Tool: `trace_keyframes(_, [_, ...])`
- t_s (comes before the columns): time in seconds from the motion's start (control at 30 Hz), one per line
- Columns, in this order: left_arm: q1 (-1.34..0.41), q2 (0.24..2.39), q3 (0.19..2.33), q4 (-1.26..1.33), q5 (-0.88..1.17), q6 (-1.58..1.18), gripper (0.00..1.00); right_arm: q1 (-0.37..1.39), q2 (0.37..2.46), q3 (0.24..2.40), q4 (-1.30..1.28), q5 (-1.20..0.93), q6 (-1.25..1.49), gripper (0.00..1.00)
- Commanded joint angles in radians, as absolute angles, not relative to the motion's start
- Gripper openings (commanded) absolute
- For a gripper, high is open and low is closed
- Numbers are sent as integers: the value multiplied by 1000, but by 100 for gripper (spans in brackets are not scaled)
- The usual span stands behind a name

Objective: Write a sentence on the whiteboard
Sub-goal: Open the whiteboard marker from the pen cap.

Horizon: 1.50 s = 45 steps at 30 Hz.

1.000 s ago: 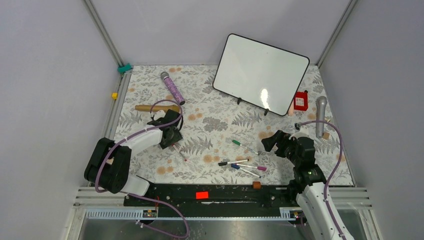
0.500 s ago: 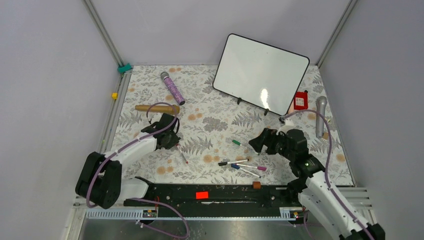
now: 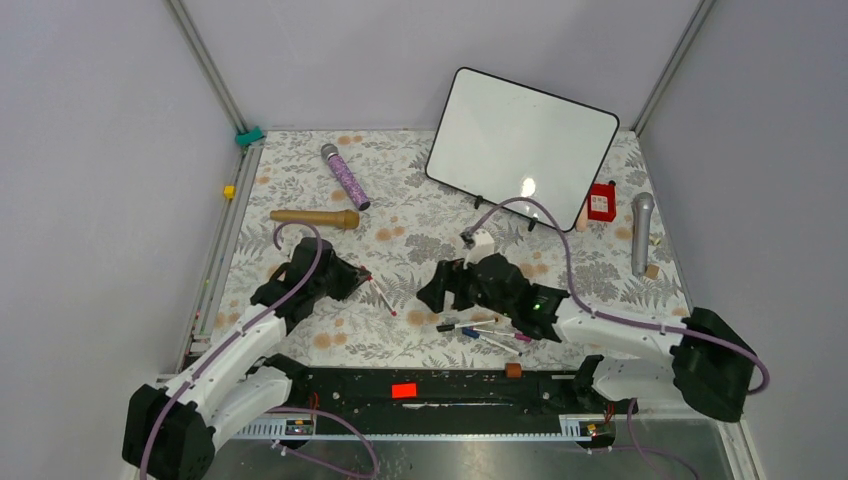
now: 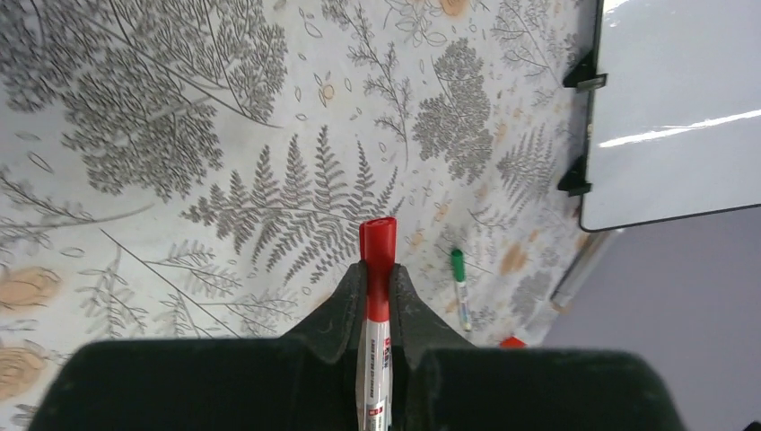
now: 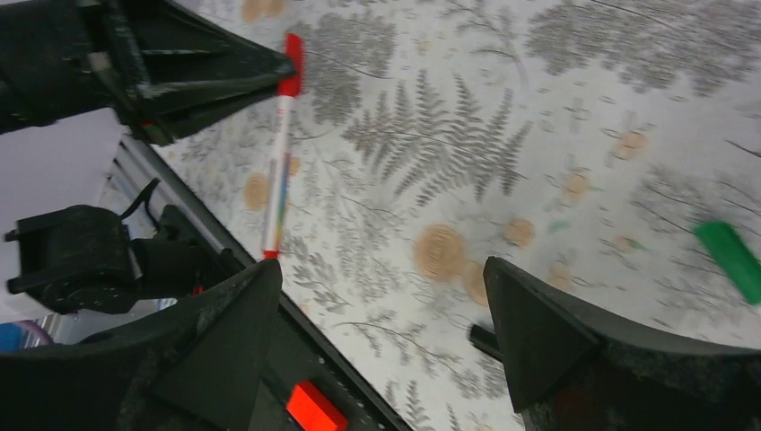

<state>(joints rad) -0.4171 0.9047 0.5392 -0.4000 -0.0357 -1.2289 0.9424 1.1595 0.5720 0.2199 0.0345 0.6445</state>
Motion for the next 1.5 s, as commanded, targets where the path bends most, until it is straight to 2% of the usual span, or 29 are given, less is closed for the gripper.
trace_keyframes(0.0, [-420, 834, 500, -307, 63, -1423, 0, 1068, 1254, 661, 460, 214, 675, 90])
trace_keyframes(0.1, [-420, 791, 490, -305, 61, -1476, 0, 1124, 1300, 684, 552, 256, 644, 84])
trace_keyframes(0.3, [-420, 749, 484, -298, 112, -1556, 0, 1161, 1390, 755, 561, 277, 623, 76])
trace_keyframes(0.5, [-420, 736, 452, -267, 153, -1624, 0, 1173, 1430, 788, 560, 285, 630, 50])
trace_keyframes(0.87, [-422, 722, 462, -251, 134, -1657, 0, 1183, 1442, 782, 557, 294, 656, 55])
trace_keyframes(1.13, [-433, 709, 459, -251, 106, -1664, 0, 1190, 1457, 804, 498, 308, 673, 50])
trace_keyframes(1.2, [-435, 706, 456, -251, 104, -1665, 0, 1190, 1450, 793, 502, 318, 683, 37])
trace_keyframes(1.27, [-437, 704, 454, -253, 102, -1665, 0, 1190, 1438, 780, 501, 334, 689, 16])
trace_keyframes(1.3, [-437, 702, 452, -253, 97, -1664, 0, 1191, 1431, 777, 494, 344, 691, 9])
trace_keyframes(1.37, [-438, 700, 452, -262, 84, -1657, 0, 1190, 1412, 764, 489, 358, 692, 1])
trace_keyframes(1.47, [-437, 692, 467, -304, 34, -1630, 0, 1190, 1381, 734, 490, 360, 696, 0])
